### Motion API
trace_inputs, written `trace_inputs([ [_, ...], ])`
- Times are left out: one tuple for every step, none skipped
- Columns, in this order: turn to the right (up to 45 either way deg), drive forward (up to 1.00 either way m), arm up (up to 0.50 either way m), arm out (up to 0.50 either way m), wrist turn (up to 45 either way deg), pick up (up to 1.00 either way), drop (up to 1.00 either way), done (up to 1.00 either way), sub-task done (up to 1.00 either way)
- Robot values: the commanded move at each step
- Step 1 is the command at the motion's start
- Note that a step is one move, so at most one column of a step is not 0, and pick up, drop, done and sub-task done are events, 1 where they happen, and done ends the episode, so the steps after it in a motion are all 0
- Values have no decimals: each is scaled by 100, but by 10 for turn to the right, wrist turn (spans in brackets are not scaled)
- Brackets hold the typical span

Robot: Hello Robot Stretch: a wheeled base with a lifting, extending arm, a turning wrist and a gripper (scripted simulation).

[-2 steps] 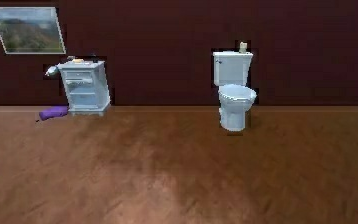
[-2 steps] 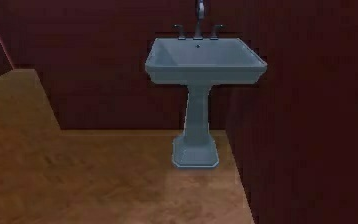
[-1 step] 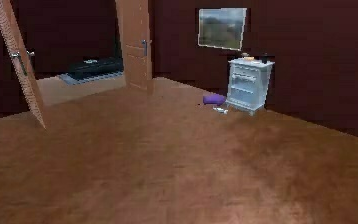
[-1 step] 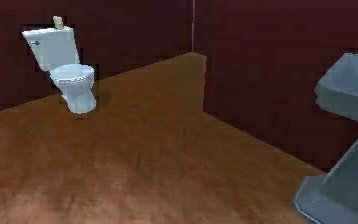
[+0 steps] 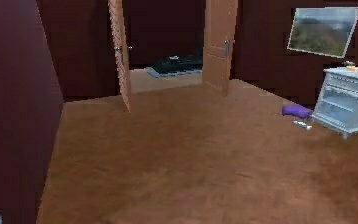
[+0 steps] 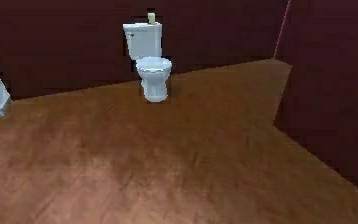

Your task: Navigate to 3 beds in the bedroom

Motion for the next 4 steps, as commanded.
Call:
trace_inputs([
  [0,100,0,0,0,0,0,0,0],
  [0,100,0,0,0,0,0,0,0],
  [0,100,0,0,0,0,0,0,0],
  [-270,0,0,0,0,0,0,0,0],
])
